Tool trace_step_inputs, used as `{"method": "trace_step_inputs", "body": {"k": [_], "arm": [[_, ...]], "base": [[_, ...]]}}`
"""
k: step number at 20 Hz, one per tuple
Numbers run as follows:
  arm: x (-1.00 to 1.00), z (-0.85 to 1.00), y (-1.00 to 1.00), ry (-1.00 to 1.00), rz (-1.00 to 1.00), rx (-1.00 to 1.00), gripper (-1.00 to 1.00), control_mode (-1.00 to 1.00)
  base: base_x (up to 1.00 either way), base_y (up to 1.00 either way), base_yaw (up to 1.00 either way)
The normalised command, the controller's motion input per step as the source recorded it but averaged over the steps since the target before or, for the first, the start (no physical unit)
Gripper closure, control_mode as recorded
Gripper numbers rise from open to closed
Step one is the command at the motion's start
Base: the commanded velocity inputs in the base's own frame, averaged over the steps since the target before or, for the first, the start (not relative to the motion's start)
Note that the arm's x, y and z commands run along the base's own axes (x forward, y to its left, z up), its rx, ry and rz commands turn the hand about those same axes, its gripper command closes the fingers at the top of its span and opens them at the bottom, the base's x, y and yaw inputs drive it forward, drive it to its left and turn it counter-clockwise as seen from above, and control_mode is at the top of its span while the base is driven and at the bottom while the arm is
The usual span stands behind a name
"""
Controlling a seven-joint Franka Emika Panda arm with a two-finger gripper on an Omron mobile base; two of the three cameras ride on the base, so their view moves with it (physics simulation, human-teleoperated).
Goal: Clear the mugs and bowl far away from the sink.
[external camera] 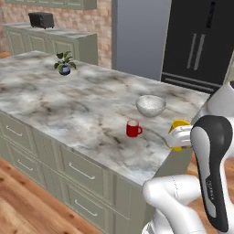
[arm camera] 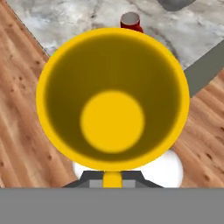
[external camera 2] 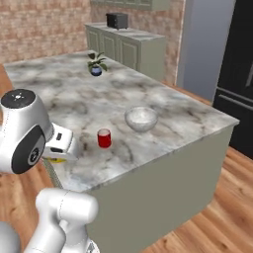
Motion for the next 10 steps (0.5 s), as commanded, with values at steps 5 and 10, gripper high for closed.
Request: {"method": "trace_step_inputs", "body": {"k": [5,10], "arm": [[0.0,0.0,0.0,0.0,0.0,0.0,1.0,1.0],[0.55,-0.4,0.17,0.13,0.14,-0.01,1.0,-1.0]], "base": [[0.45,0.0,0.41],[0.13,0.02,0.06]]}}
